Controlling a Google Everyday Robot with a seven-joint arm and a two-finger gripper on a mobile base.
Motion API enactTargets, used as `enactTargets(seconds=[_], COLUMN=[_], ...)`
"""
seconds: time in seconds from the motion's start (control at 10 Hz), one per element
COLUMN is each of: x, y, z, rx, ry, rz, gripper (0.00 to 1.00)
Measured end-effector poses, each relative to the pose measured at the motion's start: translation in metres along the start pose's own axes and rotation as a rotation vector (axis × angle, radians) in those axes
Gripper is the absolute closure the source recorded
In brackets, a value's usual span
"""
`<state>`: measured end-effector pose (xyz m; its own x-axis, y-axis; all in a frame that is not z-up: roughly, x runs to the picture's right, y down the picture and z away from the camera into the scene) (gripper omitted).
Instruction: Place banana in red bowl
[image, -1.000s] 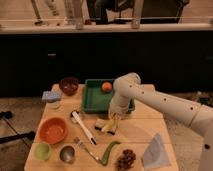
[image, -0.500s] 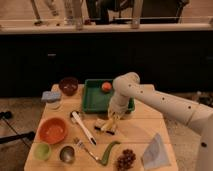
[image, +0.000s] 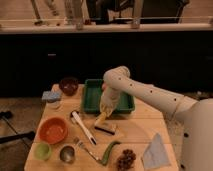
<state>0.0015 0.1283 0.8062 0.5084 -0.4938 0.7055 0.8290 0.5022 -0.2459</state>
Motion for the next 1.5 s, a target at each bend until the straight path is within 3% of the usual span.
enactTargets(seconds=[0.3,0.9,1.5], x=[-0.014,-0.052,-0.097], y=[-0.031,-0.109,-0.154], z=[0.006,0.024,0.049], rx=[0.004,-0.031,-0.107], ry=[-0.012,-0.052,-0.102], rz=[-0.075,-0.270,-0.419], gripper=[1.00,1.00,1.00])
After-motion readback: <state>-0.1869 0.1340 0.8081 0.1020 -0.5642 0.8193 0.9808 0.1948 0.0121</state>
